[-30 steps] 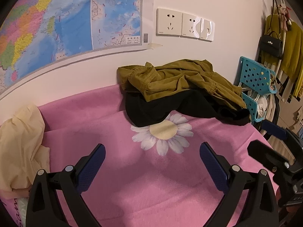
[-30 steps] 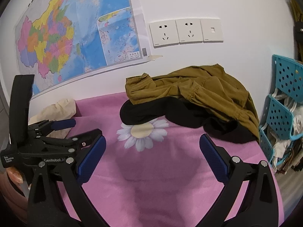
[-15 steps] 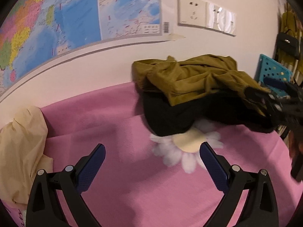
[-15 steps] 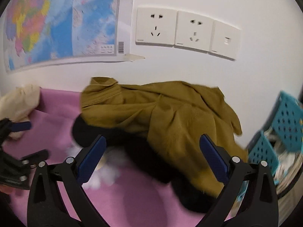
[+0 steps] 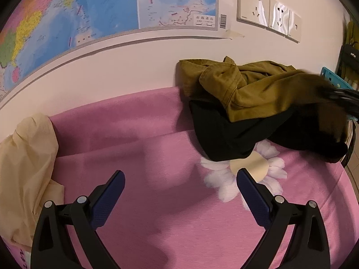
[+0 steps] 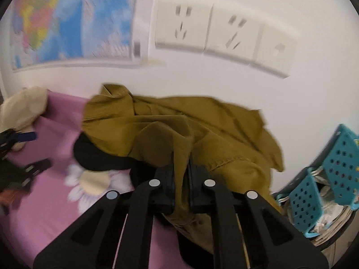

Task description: Fold large clothes

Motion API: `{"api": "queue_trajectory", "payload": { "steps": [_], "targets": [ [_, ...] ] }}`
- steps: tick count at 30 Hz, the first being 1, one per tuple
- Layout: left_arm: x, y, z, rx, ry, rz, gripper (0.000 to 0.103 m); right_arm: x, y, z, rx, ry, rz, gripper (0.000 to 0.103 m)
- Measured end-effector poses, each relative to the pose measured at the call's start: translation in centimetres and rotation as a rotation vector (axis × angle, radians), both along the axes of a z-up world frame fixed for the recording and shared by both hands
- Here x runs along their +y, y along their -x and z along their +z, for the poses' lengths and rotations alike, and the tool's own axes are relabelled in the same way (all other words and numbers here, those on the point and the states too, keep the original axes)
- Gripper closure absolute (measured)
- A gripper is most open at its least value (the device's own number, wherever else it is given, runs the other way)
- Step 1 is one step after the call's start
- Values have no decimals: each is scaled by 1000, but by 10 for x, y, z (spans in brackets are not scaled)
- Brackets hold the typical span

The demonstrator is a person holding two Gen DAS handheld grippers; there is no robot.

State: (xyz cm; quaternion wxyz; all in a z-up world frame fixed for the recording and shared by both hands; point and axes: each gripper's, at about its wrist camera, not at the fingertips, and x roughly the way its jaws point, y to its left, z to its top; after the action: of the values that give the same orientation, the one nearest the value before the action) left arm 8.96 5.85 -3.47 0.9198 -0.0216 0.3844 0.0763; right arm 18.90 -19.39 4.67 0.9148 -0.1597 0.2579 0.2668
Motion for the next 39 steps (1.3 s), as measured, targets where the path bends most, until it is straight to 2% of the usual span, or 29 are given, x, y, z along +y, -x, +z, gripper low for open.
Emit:
{"api": "queue_trajectory", "payload": {
  "steps": [1,2,3,4,5,6,7,9,12,13,14,16,18,19,20,21,23,26,29,31,35,37,39],
  "targets": [
    [1,0,0,-2,0,-1,7,-9,12,3,7,-4,19,94],
    [4,1,0,-2,-3,0,7,-20,26,3,40,0,53,89],
    [4,-1,0,-1,-3,0,7,-24,33,3,59,16,60,75],
    [7,0,-1,1,-4,0,7,-27,41,2,64,35,62,60],
    [9,-2,-2,4,-7,1,7,-26,49,4,40,58,57,28],
    [10,-2,-3,7,-11,3,7,-23,57,7,-22,84,47,8],
    [12,-2,-4,8,-14,3,7,-16,62,9,-66,105,45,5],
    [15,-4,-6,15,-19,13,7,13,58,8,-106,155,83,5],
    [19,-6,-9,25,-3,27,7,66,43,6,-165,249,158,6],
    [20,-6,-9,25,-5,27,7,87,36,1,-185,309,181,6],
    [20,-6,-10,22,-9,29,7,111,25,-10,-183,395,216,6],
    [22,-6,-10,24,-9,32,7,142,8,-27,-166,497,244,9],
    [25,-8,-12,27,-4,38,7,162,-8,-45,-107,563,263,28],
    [27,-9,-13,29,-4,43,7,166,-14,-51,-86,579,265,33],
    [28,-10,-13,31,-3,45,7,167,-18,-54,-66,582,282,58],
    [30,-11,-14,33,-2,48,7,165,-21,-51,-58,571,274,97],
    [34,-12,-15,35,-3,54,7,149,-27,-27,-35,456,217,96],
    [37,-19,-14,28,-19,47,7,102,-15,48,-154,219,114,97],
    [34,-28,-3,-20,-43,14,7,50,0,115,-250,22,34,99],
    [27,-35,7,-67,-48,-26,7,21,7,146,-274,-64,-5,100],
    [5,-51,25,-148,8,-171,7,-26,20,188,-282,-197,-60,100],
    [-14,-50,32,-214,41,-273,7,-45,24,196,-268,-228,-66,100],
    [-42,-44,32,-283,35,-369,7,-53,31,194,-264,-238,-76,100]
  ]
}}
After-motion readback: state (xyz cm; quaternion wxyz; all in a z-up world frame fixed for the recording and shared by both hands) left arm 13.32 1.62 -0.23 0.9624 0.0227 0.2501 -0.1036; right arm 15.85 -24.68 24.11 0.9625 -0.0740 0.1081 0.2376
